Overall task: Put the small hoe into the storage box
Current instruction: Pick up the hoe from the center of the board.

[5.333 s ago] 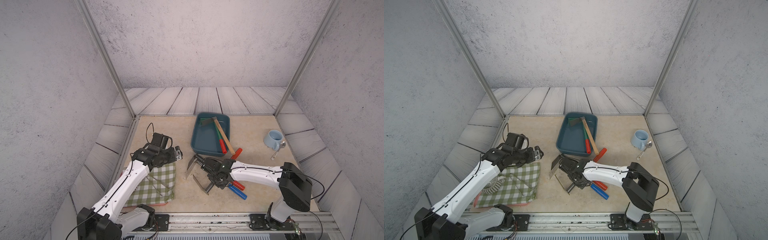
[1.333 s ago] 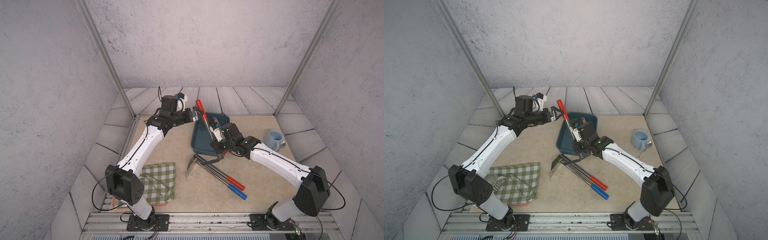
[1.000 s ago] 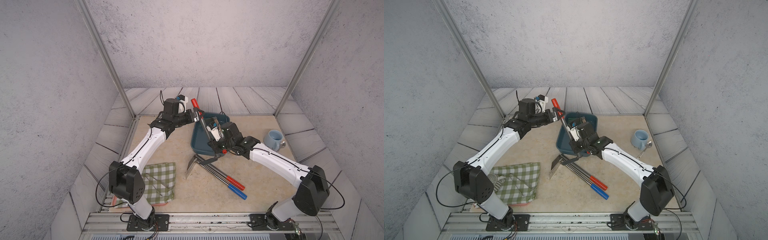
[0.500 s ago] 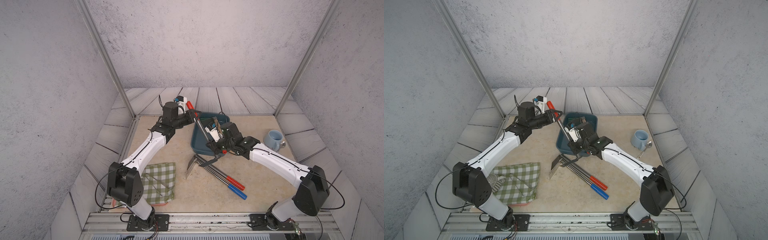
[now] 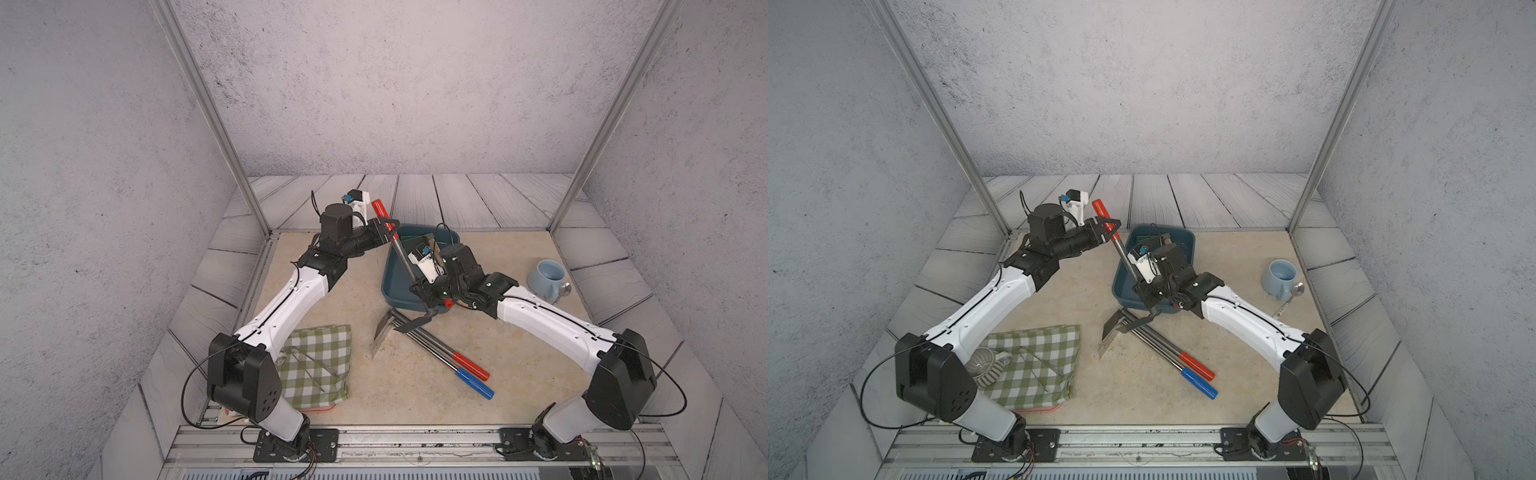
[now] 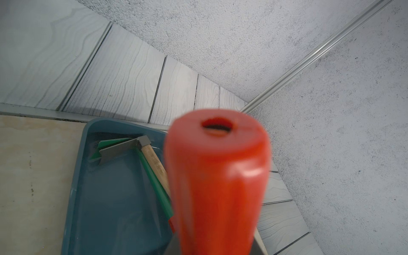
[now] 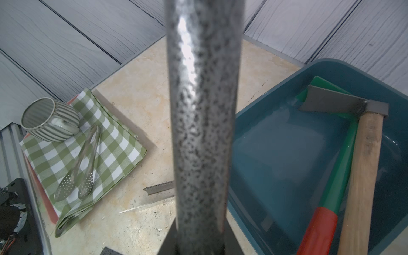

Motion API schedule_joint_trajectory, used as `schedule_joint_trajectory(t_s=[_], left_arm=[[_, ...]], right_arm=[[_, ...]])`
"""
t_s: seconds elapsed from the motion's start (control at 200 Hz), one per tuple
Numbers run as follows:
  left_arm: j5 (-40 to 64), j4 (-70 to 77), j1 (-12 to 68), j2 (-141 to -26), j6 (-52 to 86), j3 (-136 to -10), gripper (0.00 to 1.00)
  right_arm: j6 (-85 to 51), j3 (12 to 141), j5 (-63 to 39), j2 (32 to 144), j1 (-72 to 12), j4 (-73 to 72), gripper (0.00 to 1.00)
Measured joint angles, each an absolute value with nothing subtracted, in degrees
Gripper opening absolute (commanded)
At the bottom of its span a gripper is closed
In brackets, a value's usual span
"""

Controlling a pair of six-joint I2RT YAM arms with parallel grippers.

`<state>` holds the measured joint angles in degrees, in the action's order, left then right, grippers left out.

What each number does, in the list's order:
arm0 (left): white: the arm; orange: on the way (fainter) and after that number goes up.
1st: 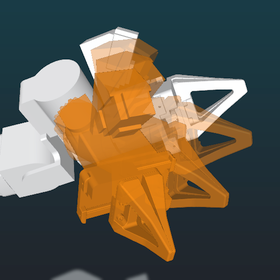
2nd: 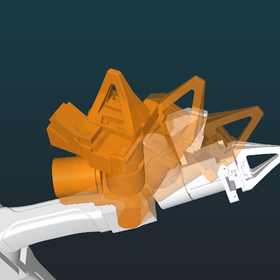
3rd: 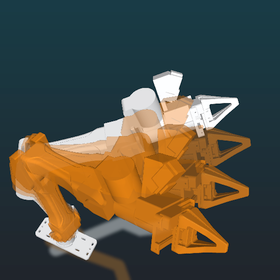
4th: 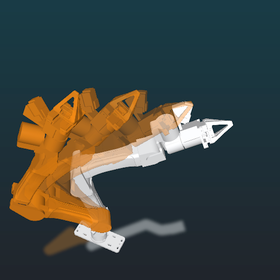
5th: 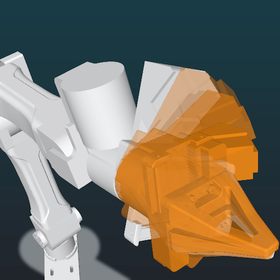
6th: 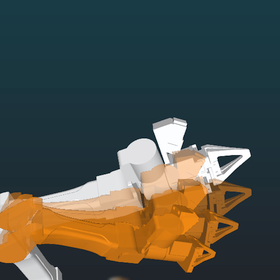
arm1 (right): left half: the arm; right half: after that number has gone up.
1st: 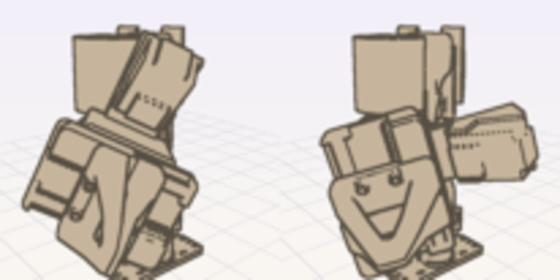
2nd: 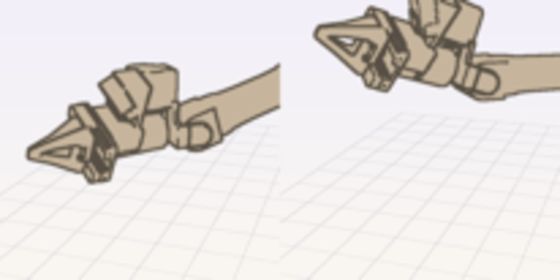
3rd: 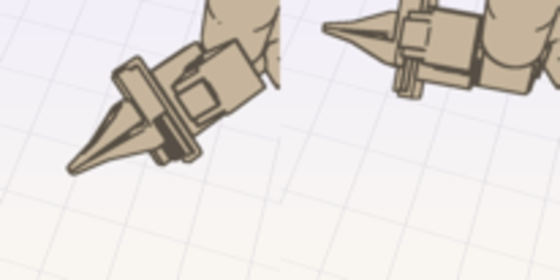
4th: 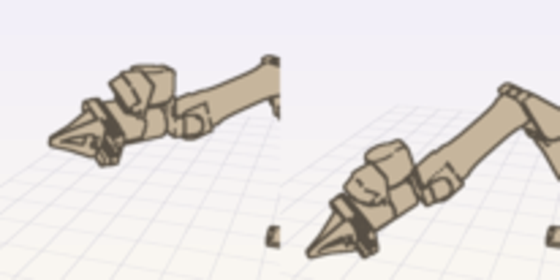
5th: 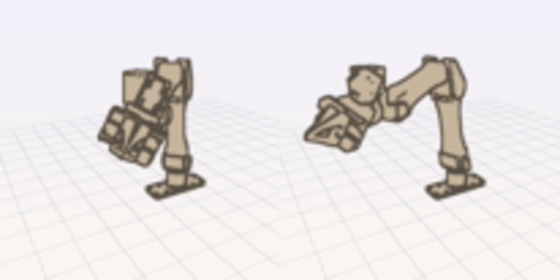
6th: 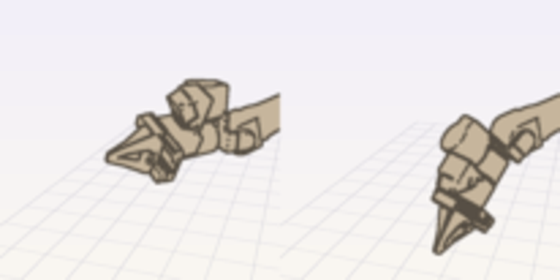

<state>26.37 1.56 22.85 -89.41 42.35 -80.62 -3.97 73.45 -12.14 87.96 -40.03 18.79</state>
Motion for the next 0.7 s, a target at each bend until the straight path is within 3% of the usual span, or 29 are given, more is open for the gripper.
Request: schedule_joint_trajectory(t_s=[0.18, 0.46, 0.701], left_arm=[[26.6, 1.4, 22.9, -89.4, 42.5, -80.9, 0.00], [27.5, -0.4, 22.6, -90.1, 41.9, -83.4, 0.00], [28.6, -3.1, 22.6, -91.2, 39.9, -86.7, 0.00]], right_arm=[[-3.7, 73.5, -12.1, 88.0, -39.8, 18.7, 0.01], [-3.8, 73.5, -11.8, 88.0, -39.7, 17.0, 0.11], [-5.6, 73.5, -11.3, 88.0, -39.5, 15.5, 0.35]])
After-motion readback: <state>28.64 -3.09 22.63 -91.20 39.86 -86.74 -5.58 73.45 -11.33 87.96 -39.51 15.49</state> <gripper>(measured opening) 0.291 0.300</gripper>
